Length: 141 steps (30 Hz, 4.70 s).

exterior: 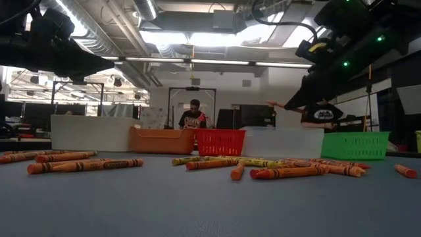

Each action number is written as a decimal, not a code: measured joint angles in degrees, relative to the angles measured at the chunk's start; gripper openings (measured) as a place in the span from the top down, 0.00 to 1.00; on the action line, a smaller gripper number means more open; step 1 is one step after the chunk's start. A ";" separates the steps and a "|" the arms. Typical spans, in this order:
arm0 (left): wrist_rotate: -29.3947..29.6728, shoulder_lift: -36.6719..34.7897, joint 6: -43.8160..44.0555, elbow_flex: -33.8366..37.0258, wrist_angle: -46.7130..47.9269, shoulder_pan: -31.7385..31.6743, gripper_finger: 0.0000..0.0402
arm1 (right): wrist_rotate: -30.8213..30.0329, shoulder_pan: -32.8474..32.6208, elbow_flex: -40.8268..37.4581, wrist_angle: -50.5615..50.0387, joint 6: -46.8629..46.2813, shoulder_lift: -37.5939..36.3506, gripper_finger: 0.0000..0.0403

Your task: Sort crayons

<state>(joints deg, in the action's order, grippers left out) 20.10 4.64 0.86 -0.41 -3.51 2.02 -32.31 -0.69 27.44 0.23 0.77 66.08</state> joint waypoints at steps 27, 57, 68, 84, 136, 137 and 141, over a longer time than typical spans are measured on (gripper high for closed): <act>-0.02 0.00 0.00 -0.01 -0.01 -0.01 1.00 | 5.98 12.46 0.04 0.04 11.57 0.02 0.93; 1.65 0.00 2.05 0.00 -0.08 -0.02 1.00 | 6.00 12.39 0.04 0.05 11.57 0.02 0.64; 1.96 0.00 9.73 -0.11 -5.47 -0.02 0.71 | 6.00 12.39 0.04 0.06 11.57 0.02 0.65; 0.53 22.55 8.56 -28.05 17.47 0.00 0.65 | 6.00 12.39 0.04 0.04 11.55 0.04 0.65; -13.07 75.67 44.01 -37.41 52.34 -0.02 0.65 | 6.04 12.33 0.04 -0.35 11.55 0.04 0.65; -12.81 75.94 44.09 -37.03 52.34 -0.04 0.65 | 6.04 12.35 0.04 -0.37 11.55 0.04 0.65; -12.75 76.32 44.22 -35.63 51.29 -0.02 0.65 | 6.04 12.33 0.04 -0.37 11.56 0.04 0.65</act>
<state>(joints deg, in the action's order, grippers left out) 7.35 80.97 45.08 -36.04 47.78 2.00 -26.26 11.64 27.49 -0.14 12.33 66.13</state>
